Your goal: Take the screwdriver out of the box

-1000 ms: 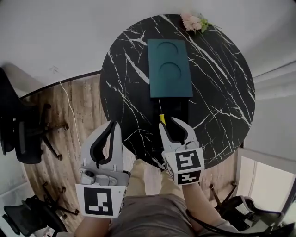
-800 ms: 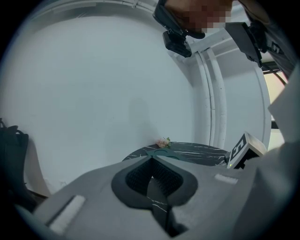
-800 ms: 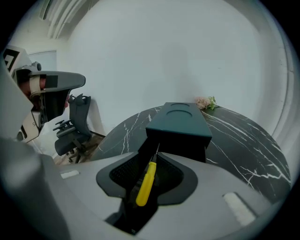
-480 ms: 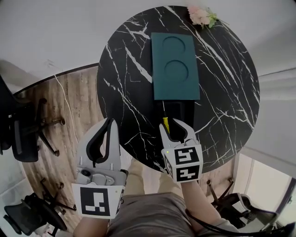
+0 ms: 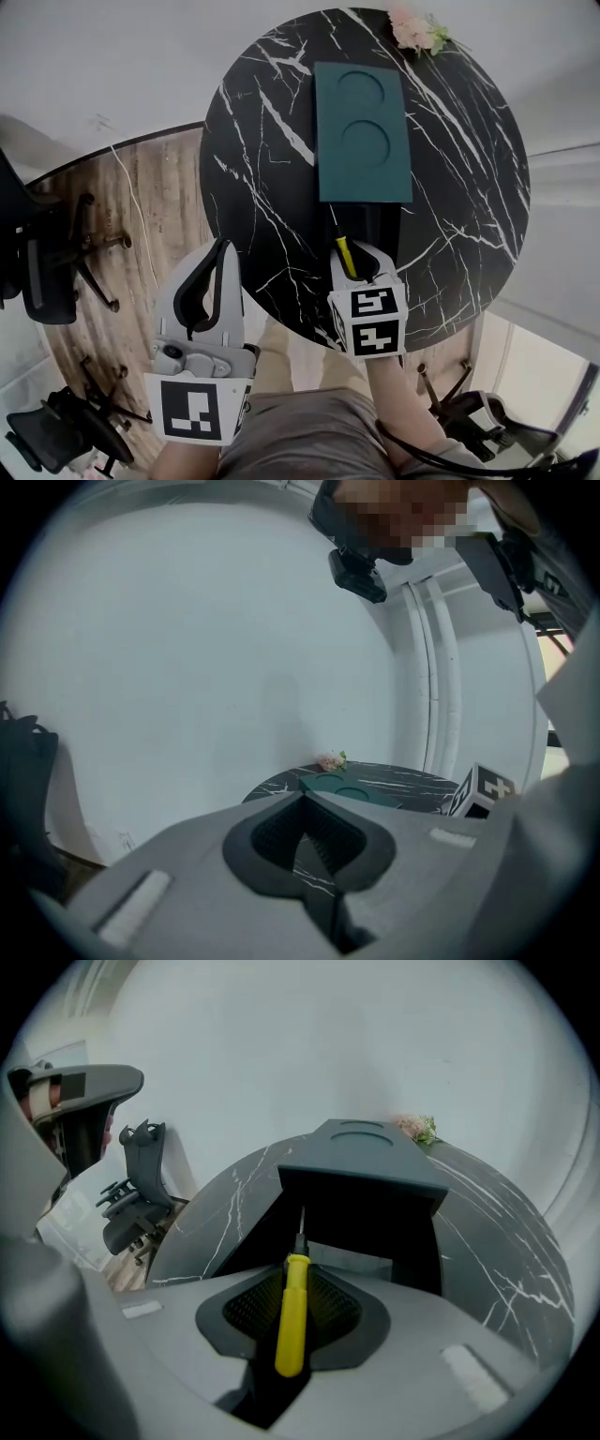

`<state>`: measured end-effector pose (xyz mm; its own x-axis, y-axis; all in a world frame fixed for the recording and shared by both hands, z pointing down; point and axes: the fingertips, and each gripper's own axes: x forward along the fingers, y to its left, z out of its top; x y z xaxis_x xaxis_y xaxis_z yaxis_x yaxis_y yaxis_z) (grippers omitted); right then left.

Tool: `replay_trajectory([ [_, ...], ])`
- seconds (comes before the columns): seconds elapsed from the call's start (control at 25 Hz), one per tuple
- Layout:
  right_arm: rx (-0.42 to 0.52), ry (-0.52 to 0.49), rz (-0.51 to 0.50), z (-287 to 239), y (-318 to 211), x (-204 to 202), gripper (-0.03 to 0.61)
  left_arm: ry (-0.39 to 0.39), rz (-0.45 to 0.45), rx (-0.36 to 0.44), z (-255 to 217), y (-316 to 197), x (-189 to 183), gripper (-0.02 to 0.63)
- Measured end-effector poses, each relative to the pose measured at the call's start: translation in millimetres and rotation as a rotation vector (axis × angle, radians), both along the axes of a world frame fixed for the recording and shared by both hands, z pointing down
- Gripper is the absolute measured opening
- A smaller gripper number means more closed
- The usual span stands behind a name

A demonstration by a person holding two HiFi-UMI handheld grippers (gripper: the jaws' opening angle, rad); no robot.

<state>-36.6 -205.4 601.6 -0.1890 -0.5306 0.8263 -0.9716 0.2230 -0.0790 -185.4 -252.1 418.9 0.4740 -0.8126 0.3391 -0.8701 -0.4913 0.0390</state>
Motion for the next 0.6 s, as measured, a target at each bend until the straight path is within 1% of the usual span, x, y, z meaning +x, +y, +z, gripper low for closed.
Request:
replay_trajectory([
  [0.16, 0.007, 0.004, 0.007, -1, 0, 1, 0.100, 0.000, -0.004, 0.008, -4, 2, -3, 0.000],
  [0.36, 0.042, -0.018, 0.024, -11, 5, 0, 0.099, -0.001, -0.002, 0.028, -11, 4, -5, 0.000],
  [0.48, 0.067, -0.031, 0.023, -23, 8, -1, 0.098, 0.001, 0.005, 0.053, -21, 6, -2, 0.000],
  [0.6, 0.111, -0.041, 0.028, -42, 10, 0, 0.098, 0.003, 0.016, 0.100, -38, 7, 4, 0.000],
])
